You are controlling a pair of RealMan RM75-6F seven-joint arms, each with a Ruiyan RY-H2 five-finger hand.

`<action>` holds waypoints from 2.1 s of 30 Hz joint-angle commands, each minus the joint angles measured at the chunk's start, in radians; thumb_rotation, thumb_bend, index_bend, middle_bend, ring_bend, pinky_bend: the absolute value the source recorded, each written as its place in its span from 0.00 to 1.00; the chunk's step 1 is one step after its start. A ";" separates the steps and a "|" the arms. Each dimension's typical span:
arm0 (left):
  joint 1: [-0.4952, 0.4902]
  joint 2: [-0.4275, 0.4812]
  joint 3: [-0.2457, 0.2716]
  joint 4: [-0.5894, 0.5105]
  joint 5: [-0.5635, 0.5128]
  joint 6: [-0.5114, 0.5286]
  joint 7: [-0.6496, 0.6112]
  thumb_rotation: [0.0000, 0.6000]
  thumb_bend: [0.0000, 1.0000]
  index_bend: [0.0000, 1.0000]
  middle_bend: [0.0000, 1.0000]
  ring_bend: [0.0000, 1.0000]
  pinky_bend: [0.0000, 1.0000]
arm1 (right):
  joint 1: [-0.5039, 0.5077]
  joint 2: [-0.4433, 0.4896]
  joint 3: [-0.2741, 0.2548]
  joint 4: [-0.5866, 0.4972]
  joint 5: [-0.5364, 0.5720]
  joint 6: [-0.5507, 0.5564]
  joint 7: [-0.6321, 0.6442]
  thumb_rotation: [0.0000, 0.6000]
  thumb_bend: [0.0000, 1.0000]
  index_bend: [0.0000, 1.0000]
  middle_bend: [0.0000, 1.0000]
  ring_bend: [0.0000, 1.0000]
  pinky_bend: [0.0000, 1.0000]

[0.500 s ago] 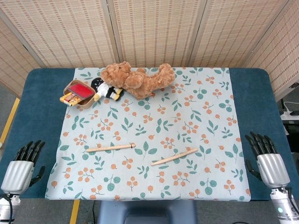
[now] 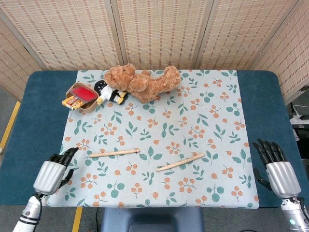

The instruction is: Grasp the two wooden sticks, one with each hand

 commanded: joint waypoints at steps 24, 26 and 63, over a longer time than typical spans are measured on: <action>-0.237 -0.311 -0.087 0.265 -0.220 -0.298 0.328 1.00 0.44 0.30 0.38 0.58 0.48 | 0.019 0.003 -0.002 0.002 0.027 -0.061 0.002 1.00 0.40 0.00 0.01 0.00 0.00; -0.242 -0.325 -0.081 0.288 -0.222 -0.298 0.336 1.00 0.44 0.31 0.40 0.60 0.50 | 0.020 0.005 -0.003 0.000 0.029 -0.065 0.003 1.00 0.40 0.00 0.01 0.00 0.00; -0.281 -0.406 0.003 0.479 -0.126 -0.207 0.216 1.00 0.49 0.66 0.73 0.67 0.51 | 0.025 0.014 -0.011 -0.017 0.044 -0.094 -0.017 1.00 0.40 0.00 0.01 0.00 0.00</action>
